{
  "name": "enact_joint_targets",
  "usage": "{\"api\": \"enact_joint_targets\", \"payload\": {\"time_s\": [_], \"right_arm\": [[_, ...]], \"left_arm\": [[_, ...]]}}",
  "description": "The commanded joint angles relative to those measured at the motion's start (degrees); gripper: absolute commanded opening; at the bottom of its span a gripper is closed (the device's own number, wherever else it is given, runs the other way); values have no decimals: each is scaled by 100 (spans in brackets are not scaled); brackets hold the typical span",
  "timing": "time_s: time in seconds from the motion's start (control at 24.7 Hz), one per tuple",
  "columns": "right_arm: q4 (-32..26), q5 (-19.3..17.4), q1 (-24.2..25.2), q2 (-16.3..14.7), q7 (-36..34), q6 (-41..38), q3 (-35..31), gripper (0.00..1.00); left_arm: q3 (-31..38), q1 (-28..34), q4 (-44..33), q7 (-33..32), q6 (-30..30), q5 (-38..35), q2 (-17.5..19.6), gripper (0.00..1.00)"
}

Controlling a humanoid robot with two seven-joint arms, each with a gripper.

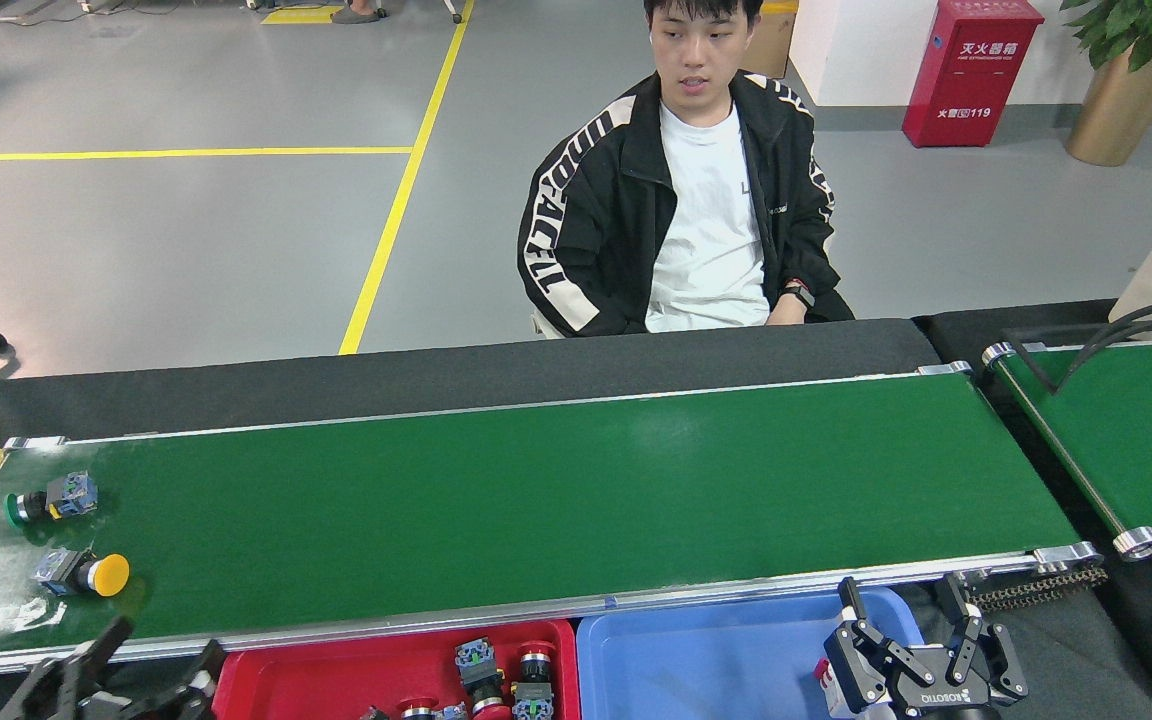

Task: Pick switch part from conveyor to tray

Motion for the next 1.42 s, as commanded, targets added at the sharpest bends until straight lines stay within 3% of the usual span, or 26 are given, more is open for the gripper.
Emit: {"api": "enact_joint_targets", "payload": {"time_s": [0.0, 0.36, 0.57, 1.38], "right_arm": [[-78, 9, -2, -18, -57, -18, -10, 100], [-78, 9, 7, -9, -57, -18, -10, 100], [-78, 9, 7, -27, -66, -18, -10, 100], [-78, 9, -19, -36, -22, -18, -10, 100]], "left_arm": [[33, 14, 111, 24, 622, -25, 24, 99], [86, -30, 76, 59, 569, 229, -3, 99], [15, 32, 67, 68, 437, 722, 15, 99], [-20, 128, -12, 288, 349, 713, -20, 99]]}}
